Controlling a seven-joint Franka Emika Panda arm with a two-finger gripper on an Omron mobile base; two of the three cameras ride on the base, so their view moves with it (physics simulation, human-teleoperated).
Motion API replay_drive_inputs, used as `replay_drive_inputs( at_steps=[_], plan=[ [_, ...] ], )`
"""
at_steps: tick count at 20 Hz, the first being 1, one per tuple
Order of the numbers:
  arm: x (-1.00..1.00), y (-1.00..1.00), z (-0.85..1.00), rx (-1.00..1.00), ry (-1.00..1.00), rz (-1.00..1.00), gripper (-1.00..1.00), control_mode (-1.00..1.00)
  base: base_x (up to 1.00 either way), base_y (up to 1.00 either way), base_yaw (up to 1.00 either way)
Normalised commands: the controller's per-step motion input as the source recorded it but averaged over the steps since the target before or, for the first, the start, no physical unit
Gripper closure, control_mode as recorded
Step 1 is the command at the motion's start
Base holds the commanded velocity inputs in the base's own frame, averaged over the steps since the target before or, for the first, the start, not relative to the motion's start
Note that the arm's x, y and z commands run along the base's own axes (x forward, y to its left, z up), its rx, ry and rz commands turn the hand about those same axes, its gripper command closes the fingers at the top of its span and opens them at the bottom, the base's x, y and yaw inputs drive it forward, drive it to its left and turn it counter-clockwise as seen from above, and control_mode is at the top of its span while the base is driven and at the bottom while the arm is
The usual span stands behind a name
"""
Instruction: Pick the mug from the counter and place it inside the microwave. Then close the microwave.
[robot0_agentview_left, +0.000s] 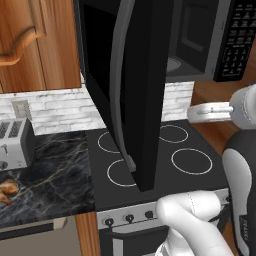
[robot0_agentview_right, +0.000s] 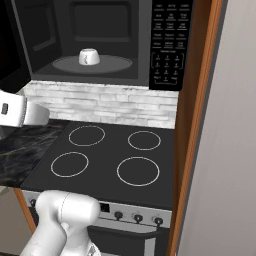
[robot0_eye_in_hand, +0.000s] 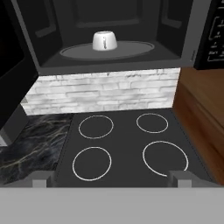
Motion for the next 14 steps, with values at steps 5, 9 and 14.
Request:
replay_drive_inputs(
  at_steps=[5, 9, 14],
  plan=[
    [-0.33, -0.11, 0.00, 0.00, 0.00, 0.00, -1.00, -1.00, 0.00, 0.00, 0.00],
    [-0.23, -0.07, 0.00, 0.00, -0.02, 0.00, -1.00, -1.00, 0.00, 0.00, 0.00],
    [-0.20, -0.07, 0.00, 0.00, -0.06, 0.00, -1.00, -1.00, 0.00, 0.00, 0.00]
  ],
)
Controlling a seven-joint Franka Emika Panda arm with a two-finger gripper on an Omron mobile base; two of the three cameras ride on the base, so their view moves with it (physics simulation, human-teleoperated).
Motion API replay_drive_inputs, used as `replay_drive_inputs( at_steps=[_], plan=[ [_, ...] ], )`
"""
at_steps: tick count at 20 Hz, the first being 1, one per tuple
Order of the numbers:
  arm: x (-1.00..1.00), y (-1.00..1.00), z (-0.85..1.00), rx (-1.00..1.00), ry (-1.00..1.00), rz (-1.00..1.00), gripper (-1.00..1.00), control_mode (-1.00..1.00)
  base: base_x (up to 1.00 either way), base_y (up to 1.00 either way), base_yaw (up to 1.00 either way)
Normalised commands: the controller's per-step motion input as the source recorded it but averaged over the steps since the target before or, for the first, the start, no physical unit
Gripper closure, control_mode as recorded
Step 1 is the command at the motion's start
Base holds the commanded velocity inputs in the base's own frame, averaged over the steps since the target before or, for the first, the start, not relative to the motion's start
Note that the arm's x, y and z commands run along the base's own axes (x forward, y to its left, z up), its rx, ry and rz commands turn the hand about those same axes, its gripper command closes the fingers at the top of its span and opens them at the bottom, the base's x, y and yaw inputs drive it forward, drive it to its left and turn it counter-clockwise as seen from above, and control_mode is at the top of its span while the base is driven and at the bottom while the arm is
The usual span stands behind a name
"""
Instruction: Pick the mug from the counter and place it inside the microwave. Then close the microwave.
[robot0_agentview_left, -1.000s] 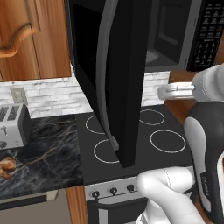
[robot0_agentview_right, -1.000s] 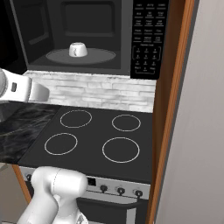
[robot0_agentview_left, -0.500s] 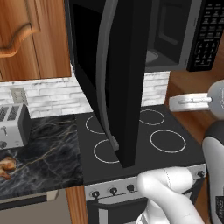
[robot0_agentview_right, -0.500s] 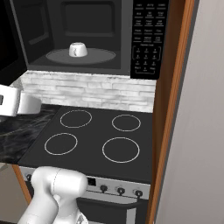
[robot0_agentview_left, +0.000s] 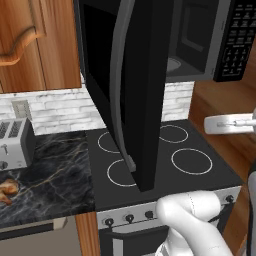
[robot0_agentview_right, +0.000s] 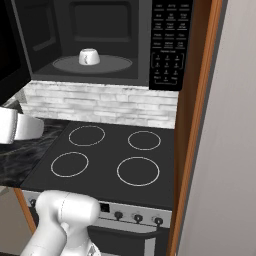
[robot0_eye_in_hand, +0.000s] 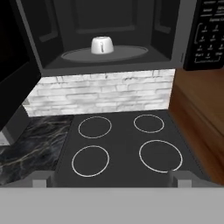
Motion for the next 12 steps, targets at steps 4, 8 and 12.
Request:
replay_drive_inputs(
  at_steps=[4, 8, 12],
  plan=[
    [-0.13, -0.01, 0.00, 0.00, -0.07, 0.00, -1.00, -1.00, 0.00, 0.00, 0.00],
    [-0.07, 0.00, 0.00, 0.00, -0.07, 0.00, -1.00, -1.00, 0.00, 0.00, 0.00],
    [-0.25, 0.27, 0.00, -0.11, -0.24, -0.01, -1.00, -1.00, 0.00, 0.00, 0.00]
  ],
)
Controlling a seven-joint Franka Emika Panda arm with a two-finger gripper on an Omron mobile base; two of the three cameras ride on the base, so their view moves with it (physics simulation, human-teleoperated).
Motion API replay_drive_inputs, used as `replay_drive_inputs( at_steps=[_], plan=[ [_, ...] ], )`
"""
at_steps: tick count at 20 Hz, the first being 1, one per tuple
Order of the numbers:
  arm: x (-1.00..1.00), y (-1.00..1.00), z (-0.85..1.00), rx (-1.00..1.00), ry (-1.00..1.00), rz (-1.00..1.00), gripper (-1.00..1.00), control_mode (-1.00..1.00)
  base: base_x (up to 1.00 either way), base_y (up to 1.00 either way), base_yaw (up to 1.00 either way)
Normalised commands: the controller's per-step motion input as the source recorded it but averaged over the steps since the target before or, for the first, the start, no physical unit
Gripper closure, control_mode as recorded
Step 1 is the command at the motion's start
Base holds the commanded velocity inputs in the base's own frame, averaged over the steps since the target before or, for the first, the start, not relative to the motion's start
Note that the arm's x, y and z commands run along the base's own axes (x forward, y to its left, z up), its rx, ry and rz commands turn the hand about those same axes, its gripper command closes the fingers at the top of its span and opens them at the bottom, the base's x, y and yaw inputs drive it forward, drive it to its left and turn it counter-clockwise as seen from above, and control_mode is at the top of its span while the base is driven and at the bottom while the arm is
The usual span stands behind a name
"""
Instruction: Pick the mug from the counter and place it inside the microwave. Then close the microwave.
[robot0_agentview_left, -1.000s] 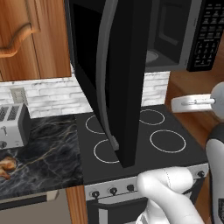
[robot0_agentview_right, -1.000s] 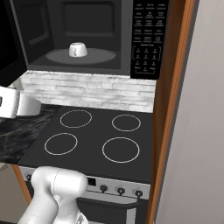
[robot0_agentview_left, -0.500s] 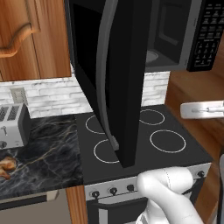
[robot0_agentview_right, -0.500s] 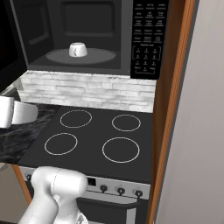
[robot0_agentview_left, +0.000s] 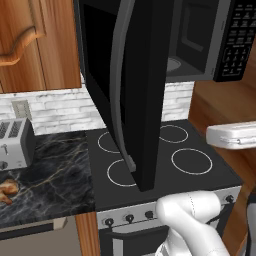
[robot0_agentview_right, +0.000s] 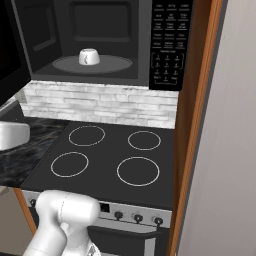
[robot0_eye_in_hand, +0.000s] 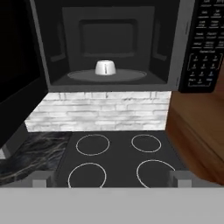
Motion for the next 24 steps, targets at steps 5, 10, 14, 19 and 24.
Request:
replay_drive_inputs(
  at_steps=[5, 10, 14, 19, 24],
  plan=[
    [-0.09, 0.17, 0.00, -0.12, -0.21, -0.02, -1.00, -1.00, 0.00, 0.00, 0.00],
    [-0.21, 0.03, 0.00, -0.02, -0.10, 0.00, -1.00, -1.00, 0.00, 0.00, 0.00],
    [-0.46, 0.00, 0.00, 0.00, -0.11, 0.00, -1.00, -1.00, 0.00, 0.00, 0.00],
    [-0.41, 0.05, 0.00, 0.00, -0.09, 0.00, -1.00, -1.00, 0.00, 0.00, 0.00],
    [-0.26, 0.26, 0.00, 0.00, 0.00, -0.02, -1.00, -1.00, 0.00, 0.00, 0.00]
  ],
)
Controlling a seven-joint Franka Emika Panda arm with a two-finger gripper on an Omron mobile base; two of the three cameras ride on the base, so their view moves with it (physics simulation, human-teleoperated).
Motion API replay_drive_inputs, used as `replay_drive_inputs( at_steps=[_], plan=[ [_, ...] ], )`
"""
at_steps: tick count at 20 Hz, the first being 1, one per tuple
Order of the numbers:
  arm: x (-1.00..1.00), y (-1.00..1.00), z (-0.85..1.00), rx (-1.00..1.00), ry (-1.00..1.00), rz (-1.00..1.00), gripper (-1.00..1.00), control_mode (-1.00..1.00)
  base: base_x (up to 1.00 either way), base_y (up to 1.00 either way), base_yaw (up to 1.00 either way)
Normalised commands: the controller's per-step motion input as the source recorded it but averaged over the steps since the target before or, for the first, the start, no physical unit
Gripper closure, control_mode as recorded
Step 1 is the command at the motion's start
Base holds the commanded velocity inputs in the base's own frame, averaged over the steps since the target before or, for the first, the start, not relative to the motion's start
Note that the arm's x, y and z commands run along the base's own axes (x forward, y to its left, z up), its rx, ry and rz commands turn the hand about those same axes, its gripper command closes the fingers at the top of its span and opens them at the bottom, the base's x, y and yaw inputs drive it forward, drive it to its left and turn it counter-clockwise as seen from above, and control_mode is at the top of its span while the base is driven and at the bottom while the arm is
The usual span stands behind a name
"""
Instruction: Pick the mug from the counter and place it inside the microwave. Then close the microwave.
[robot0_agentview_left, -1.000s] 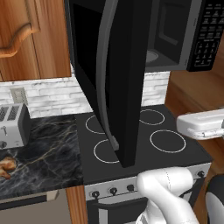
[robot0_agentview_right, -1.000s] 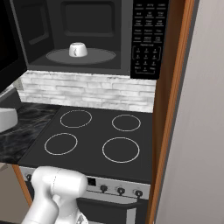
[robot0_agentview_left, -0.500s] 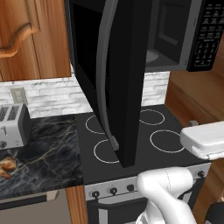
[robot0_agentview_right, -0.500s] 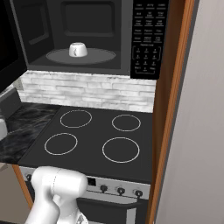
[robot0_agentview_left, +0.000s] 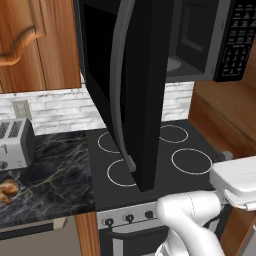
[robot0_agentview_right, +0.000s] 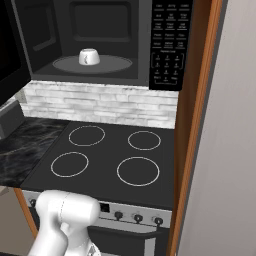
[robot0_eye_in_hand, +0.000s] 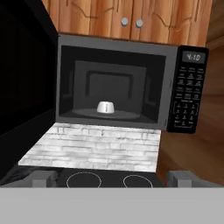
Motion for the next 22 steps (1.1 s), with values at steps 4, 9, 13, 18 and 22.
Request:
replay_drive_inputs(
  at_steps=[4, 9, 13, 18, 22],
  plan=[
    [-0.17, 0.40, 0.00, 0.00, 0.00, -0.08, -1.00, -1.00, 0.00, 0.00, 0.00],
    [-0.12, 0.41, 0.00, 0.00, -0.04, -0.11, -1.00, -1.00, 0.00, 0.00, 0.00],
    [-0.38, 0.25, 0.00, 0.00, -0.07, -0.13, -1.00, -1.00, 0.00, 0.00, 0.00],
    [-0.40, 0.29, 0.00, 0.00, -0.05, -0.11, -1.00, -1.00, 0.00, 0.00, 0.00],
    [-0.02, 0.51, 0.00, 0.00, 0.00, -0.12, -1.00, -1.00, 0.00, 0.00, 0.00]
  ],
)
